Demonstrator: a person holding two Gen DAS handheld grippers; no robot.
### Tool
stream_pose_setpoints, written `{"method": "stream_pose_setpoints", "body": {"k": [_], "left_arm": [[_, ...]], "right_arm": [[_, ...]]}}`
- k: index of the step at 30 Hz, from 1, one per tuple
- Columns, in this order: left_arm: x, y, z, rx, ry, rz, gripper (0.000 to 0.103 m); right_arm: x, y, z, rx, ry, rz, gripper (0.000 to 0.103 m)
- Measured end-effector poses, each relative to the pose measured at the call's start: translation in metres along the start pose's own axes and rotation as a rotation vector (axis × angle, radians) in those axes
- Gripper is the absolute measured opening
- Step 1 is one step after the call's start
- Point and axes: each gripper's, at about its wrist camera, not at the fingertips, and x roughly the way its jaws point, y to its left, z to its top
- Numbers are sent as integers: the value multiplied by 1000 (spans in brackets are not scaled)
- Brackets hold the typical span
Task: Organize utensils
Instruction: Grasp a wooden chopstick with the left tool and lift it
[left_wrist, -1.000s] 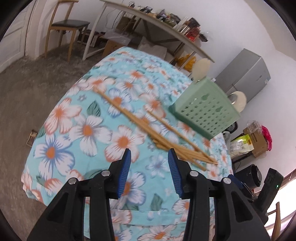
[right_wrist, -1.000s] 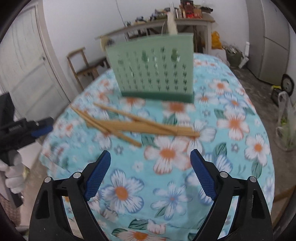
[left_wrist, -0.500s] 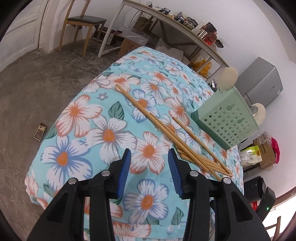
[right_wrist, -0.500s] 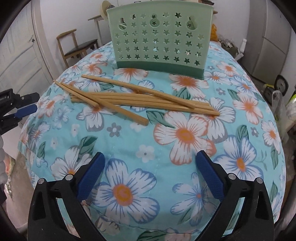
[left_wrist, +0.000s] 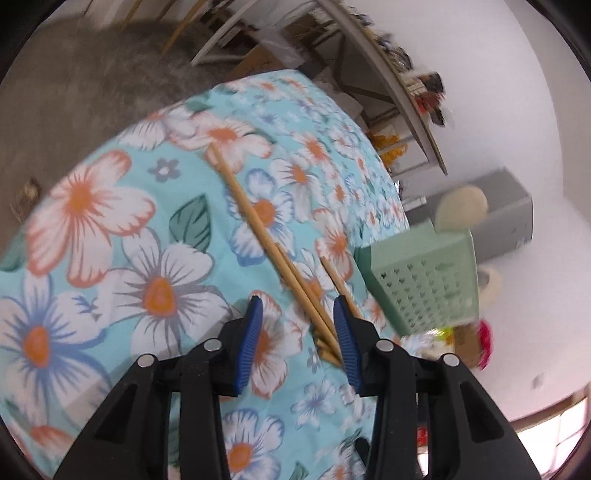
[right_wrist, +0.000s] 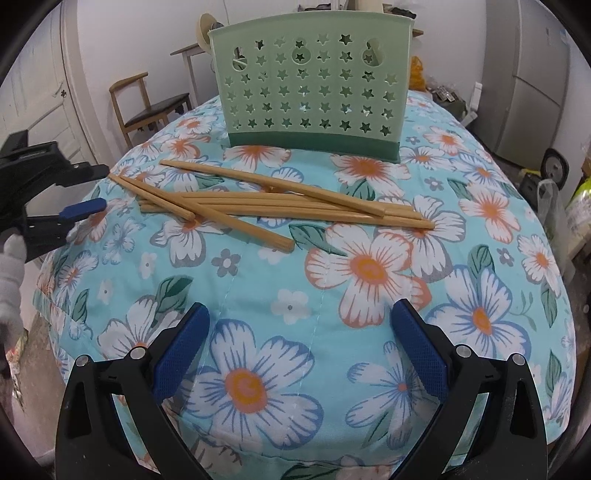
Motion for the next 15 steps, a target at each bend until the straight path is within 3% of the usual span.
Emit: {"method": "stream_pose_setpoints", "body": {"k": [7, 15], "left_arm": [[9, 27, 13, -204, -11, -106, 25], [7, 35, 30, -313, -80, -94, 24]], "right_arm": [[0, 0, 0, 1, -3, 3, 95], [0, -1, -1, 2, -4, 5, 95]]}}
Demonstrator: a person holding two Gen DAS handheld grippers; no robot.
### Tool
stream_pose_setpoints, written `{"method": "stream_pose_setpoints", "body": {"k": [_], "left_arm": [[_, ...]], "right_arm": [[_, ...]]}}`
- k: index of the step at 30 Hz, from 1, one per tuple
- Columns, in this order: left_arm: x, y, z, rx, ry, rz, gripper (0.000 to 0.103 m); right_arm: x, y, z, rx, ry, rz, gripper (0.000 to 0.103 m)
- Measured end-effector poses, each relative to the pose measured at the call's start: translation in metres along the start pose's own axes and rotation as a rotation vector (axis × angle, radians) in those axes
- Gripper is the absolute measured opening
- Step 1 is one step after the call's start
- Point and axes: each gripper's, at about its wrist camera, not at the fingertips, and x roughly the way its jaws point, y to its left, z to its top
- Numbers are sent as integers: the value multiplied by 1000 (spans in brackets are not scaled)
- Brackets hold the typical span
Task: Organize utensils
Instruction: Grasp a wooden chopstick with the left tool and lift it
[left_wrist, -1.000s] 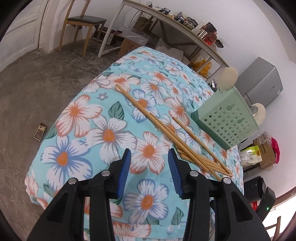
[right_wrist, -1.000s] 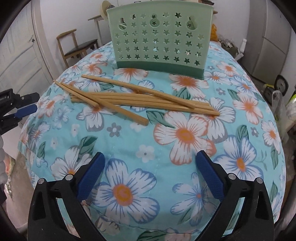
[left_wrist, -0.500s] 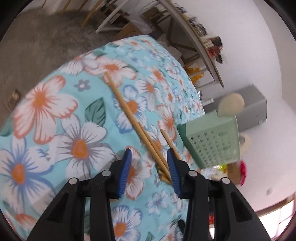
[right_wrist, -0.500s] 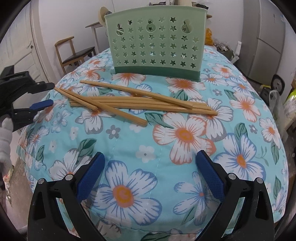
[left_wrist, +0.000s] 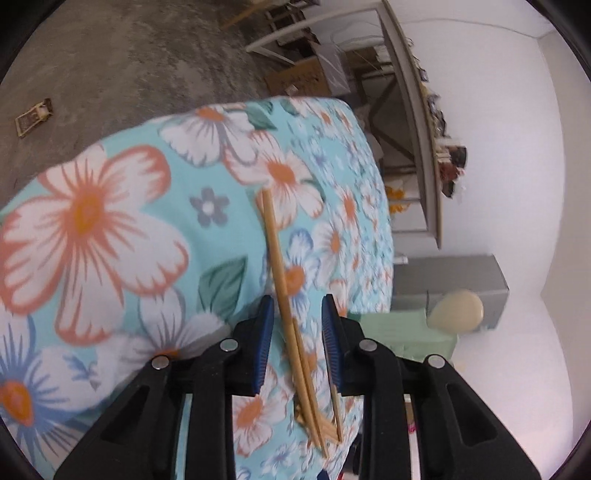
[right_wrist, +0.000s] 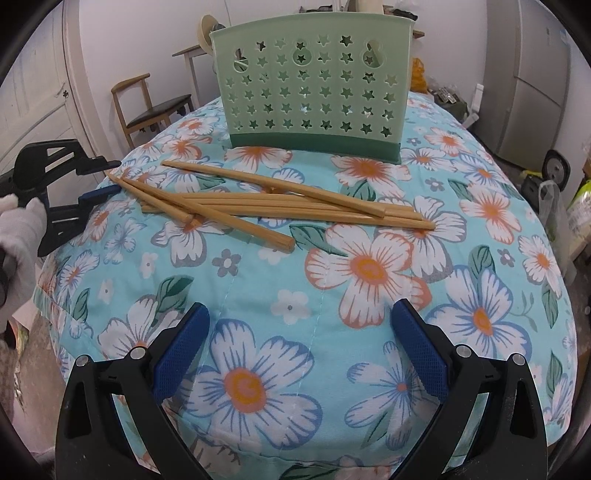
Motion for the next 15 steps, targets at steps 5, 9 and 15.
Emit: {"method": "stream_pose_setpoints", "body": {"k": [5, 9, 15], "left_arm": [[5, -5, 6, -35, -32, 69, 24], [9, -7, 6, -51, -55, 121, 19], [7, 2, 3, -66, -67, 122, 6]], "right_arm": [[0, 0, 0, -1, -1, -1, 95], [0, 0, -1, 0, -1, -1, 95], [0, 0, -1, 3, -3, 2, 95]]}}
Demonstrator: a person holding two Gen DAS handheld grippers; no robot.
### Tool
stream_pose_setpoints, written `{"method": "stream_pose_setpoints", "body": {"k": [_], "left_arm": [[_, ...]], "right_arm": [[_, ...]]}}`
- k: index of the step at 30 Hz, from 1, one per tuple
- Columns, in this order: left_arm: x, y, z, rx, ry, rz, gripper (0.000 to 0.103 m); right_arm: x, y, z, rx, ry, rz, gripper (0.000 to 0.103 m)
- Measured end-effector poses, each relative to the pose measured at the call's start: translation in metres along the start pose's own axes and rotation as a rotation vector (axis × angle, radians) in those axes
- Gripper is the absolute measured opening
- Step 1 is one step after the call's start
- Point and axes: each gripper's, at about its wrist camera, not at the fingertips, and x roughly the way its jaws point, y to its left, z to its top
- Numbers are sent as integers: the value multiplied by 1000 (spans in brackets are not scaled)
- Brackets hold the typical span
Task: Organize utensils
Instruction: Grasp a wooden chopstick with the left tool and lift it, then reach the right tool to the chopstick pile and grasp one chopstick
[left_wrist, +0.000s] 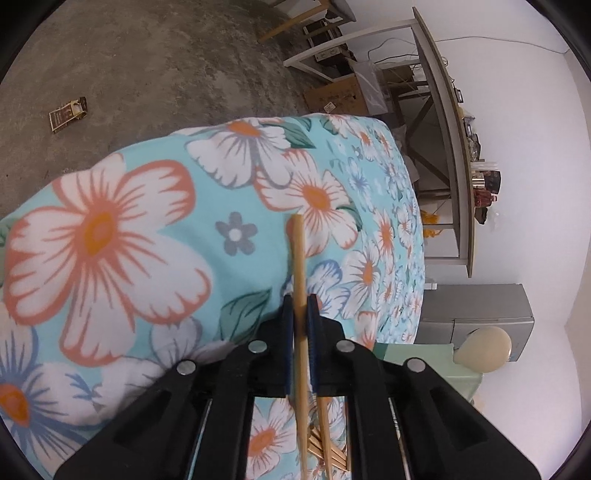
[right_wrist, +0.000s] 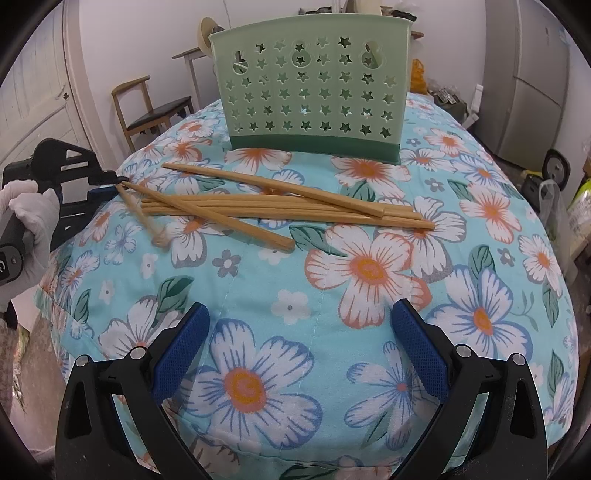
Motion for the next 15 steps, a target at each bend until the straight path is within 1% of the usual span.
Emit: {"method": "stream_pose_setpoints", "body": {"k": [8, 12, 15], "left_arm": [[-14, 2, -7, 22, 11, -22, 6], [-25, 2, -10, 51, 6, -31, 6], [-37, 0, -13, 91, -5, -46, 6]], "right_arm": [[0, -1, 2, 15, -4, 13, 95], [-1, -4, 3, 31, -7, 29, 95], [-2, -5, 2, 36, -8, 36, 95]]}}
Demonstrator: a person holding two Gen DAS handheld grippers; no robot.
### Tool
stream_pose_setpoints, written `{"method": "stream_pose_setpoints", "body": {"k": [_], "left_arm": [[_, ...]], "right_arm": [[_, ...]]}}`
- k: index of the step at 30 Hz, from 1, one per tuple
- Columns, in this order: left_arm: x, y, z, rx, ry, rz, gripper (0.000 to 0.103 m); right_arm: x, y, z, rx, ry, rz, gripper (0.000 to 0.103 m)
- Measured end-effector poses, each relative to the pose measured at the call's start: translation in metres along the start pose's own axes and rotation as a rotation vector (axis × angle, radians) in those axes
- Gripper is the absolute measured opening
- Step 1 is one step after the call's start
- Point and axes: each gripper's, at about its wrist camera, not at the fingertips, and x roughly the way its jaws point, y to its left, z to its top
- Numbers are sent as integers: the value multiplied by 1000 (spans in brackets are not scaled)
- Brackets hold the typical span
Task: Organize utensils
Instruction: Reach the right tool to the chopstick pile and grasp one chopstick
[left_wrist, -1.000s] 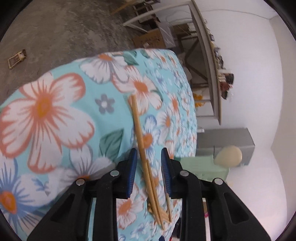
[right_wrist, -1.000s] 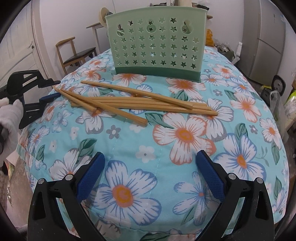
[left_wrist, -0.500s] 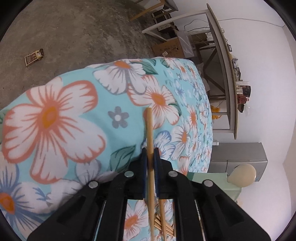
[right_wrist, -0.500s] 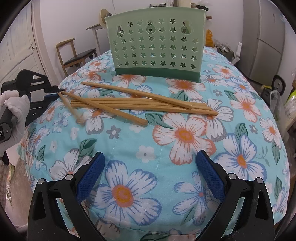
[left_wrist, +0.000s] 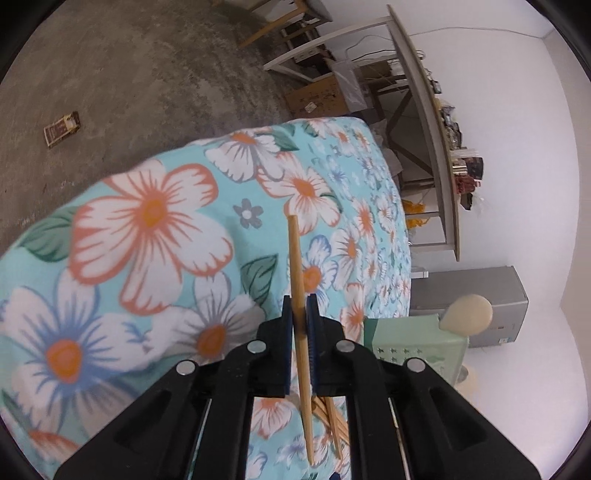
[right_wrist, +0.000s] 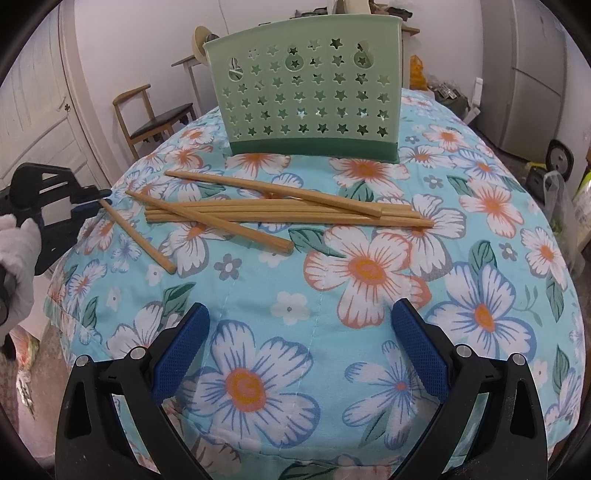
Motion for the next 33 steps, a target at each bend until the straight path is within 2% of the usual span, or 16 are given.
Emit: {"method": "stream_pose_setpoints", "body": {"k": [12, 23, 31, 32, 33], "left_arm": [[-31, -21, -10, 197, -80, 24, 8], [-46, -53, -30, 451, -186, 83, 9], [-50, -58, -36, 512, -212, 91, 9], [-50, -58, -36, 516, -211, 90, 9], [-49, -57, -36, 518, -211, 90, 9]], "right_arm": [[-2, -4, -2, 17, -24, 34, 95], [-5, -9, -1, 32, -29, 70, 95], [-8, -15, 1, 14, -7, 114, 95], [-9, -16, 1, 10, -7, 120, 93], [-12, -17, 2, 4, -8, 130, 87]]}}
